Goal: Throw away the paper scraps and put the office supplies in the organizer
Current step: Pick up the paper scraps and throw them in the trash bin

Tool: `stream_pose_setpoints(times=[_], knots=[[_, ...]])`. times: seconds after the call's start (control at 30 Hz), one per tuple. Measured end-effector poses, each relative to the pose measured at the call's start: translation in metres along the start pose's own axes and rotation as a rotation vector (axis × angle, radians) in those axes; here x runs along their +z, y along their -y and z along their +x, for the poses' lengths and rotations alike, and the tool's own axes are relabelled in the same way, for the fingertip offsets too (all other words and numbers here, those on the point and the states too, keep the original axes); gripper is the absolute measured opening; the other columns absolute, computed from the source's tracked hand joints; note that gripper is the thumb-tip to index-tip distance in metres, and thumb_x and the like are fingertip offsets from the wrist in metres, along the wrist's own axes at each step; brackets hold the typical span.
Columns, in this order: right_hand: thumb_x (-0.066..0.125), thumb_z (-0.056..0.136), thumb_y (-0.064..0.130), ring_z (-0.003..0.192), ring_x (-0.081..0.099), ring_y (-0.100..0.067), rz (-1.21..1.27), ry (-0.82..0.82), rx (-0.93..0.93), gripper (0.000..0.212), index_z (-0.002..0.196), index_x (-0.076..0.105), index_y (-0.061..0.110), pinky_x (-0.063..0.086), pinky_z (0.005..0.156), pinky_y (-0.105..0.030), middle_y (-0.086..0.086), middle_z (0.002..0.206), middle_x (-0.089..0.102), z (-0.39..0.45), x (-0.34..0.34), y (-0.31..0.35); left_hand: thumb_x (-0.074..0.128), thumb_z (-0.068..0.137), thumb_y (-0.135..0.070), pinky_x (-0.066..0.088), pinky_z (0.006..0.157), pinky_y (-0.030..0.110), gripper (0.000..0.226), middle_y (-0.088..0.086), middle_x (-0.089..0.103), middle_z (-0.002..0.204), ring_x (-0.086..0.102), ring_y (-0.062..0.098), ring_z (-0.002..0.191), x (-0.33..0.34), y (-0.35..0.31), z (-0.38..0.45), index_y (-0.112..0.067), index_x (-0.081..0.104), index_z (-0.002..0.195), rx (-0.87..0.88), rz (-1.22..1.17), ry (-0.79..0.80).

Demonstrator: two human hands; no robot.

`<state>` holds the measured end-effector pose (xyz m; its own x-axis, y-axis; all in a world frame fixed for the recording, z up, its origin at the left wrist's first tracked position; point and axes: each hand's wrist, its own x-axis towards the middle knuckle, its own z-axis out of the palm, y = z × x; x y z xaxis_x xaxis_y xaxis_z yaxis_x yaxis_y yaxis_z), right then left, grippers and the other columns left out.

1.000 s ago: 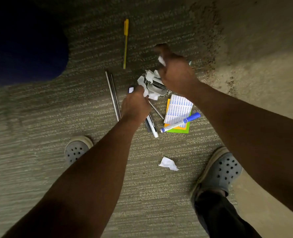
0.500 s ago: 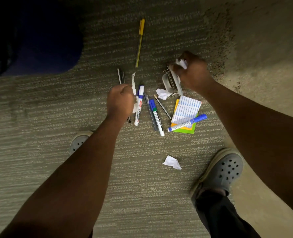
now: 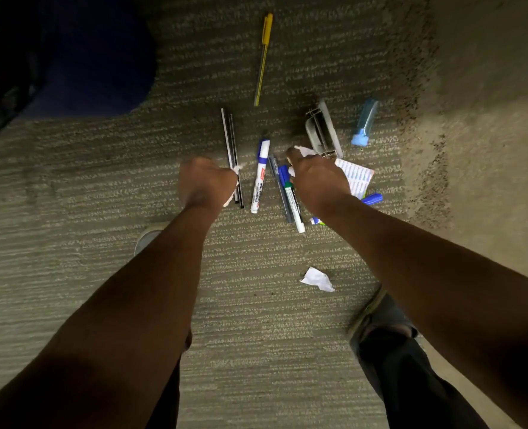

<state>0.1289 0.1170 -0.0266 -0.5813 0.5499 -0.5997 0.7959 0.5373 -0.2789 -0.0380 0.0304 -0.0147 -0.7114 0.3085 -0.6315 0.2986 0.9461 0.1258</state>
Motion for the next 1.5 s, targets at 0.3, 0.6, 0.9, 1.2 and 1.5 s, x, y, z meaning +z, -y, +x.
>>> stream_pose_setpoints(times=[0.3,0.6,0.9,1.2,1.5], knots=[[0.043,0.096,0.011,0.099,0.061,-0.041,0.075,-0.114,0.103,0.041,0.137,0.040,0.009,0.048,0.079,-0.040,-0.024,0.108,0.063,0.009,0.011,-0.022,0.058,0.073,-0.015,0.051,0.064,0.032,0.014,0.020,0.071,0.085,0.068,0.038,0.082,0.019,0.046,-0.023,-0.007,0.064,0.082,0.048,0.045,0.039],[0.060,0.081,0.029,0.081,0.065,-0.035,0.257,-0.269,0.137,0.022,0.098,0.060,0.015,0.045,0.067,-0.031,-0.015,0.085,0.070,-0.030,0.008,-0.031,0.046,0.096,-0.030,0.042,0.060,0.033,0.038,0.013,0.072,0.088,0.068,0.034,0.075,0.102,0.050,-0.126,-0.014,0.041,0.130,0.883,0.531,0.410],[0.061,0.076,0.006,0.047,0.035,-0.001,0.995,-0.332,0.492,0.035,0.056,0.039,0.025,0.033,0.051,-0.020,0.013,0.053,0.038,-0.051,-0.005,-0.063,0.049,0.092,-0.020,0.045,0.069,0.035,0.043,0.013,0.072,0.100,0.070,0.034,0.090,0.167,0.027,-0.159,-0.027,0.044,0.134,1.062,0.582,0.484],[0.051,0.081,-0.002,0.034,0.040,-0.005,1.499,-0.246,0.685,0.047,0.045,0.054,0.027,0.028,0.036,-0.013,0.013,0.042,0.051,-0.093,-0.023,-0.062,0.044,0.096,-0.023,0.046,0.067,0.038,0.029,0.021,0.069,0.102,0.066,0.040,0.090,0.123,0.035,-0.152,-0.012,0.043,0.123,0.640,0.301,0.506],[0.049,0.075,-0.006,0.036,0.036,-0.006,1.757,0.060,0.441,0.035,0.055,0.042,0.021,0.024,0.036,-0.014,-0.010,0.065,0.047,-0.124,-0.087,0.043,0.040,0.102,-0.017,0.039,0.035,0.012,0.024,-0.009,0.058,0.046,0.056,-0.001,0.039,-0.054,0.003,-0.160,-0.020,0.045,0.079,0.326,-0.527,0.125]])
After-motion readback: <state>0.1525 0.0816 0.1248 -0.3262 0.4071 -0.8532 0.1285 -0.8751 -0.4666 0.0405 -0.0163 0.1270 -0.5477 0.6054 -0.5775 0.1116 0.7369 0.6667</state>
